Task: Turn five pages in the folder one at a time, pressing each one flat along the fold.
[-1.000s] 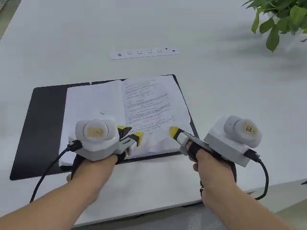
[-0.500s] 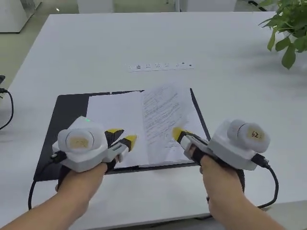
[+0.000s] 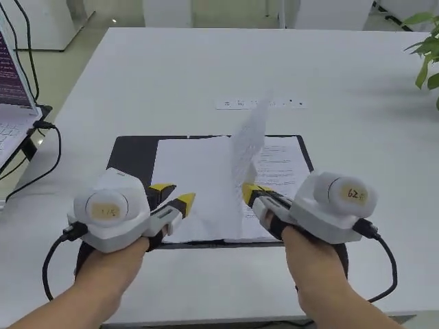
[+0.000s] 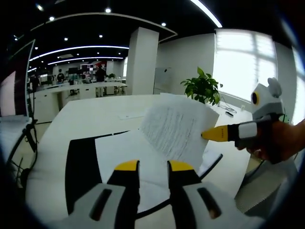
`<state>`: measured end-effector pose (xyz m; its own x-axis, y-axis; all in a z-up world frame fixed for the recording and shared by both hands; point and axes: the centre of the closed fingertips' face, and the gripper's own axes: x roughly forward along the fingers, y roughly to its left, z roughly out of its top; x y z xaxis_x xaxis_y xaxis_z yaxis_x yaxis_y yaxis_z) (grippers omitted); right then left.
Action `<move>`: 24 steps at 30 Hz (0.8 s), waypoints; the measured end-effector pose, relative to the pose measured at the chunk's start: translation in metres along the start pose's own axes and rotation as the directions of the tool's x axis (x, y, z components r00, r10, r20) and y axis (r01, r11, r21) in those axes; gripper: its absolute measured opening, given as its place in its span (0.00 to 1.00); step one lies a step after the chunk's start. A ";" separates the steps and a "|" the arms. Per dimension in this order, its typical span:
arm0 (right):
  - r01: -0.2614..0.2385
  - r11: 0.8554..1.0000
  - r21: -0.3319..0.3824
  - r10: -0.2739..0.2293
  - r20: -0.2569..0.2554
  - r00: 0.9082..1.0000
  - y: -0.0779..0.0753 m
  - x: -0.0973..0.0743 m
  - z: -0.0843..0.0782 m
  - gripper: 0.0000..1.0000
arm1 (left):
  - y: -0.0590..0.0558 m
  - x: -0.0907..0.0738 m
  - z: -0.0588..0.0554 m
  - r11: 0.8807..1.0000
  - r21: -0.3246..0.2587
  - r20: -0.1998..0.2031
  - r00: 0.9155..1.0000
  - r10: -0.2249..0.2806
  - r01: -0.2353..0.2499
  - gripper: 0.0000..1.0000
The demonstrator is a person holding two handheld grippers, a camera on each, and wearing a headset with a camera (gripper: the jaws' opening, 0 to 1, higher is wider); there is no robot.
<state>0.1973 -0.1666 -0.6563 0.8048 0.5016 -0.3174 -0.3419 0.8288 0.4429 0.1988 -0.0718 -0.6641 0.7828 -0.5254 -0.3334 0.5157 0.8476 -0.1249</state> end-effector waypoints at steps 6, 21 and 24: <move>-0.044 0.996 -0.076 0.040 -0.055 0.998 0.027 0.021 -0.015 0.00 | 0.017 -0.016 0.002 1.000 0.013 0.006 1.000 0.028 -0.028 0.21; -0.092 0.968 -0.234 0.040 -0.217 0.975 0.050 0.059 -0.062 0.00 | 0.049 -0.038 -0.008 0.996 0.001 -0.003 0.996 0.090 -0.090 0.20; -0.092 0.966 -0.241 0.034 -0.234 0.972 0.050 0.062 -0.070 0.00 | 0.051 -0.039 -0.010 0.995 -0.006 -0.005 0.995 0.098 -0.098 0.20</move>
<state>0.1964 -0.0763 -0.7120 0.6565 0.5738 -0.4896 -0.5213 0.8143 0.2553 0.1908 -0.0071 -0.6663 0.8277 -0.4397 -0.3487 0.4347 0.8953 -0.0973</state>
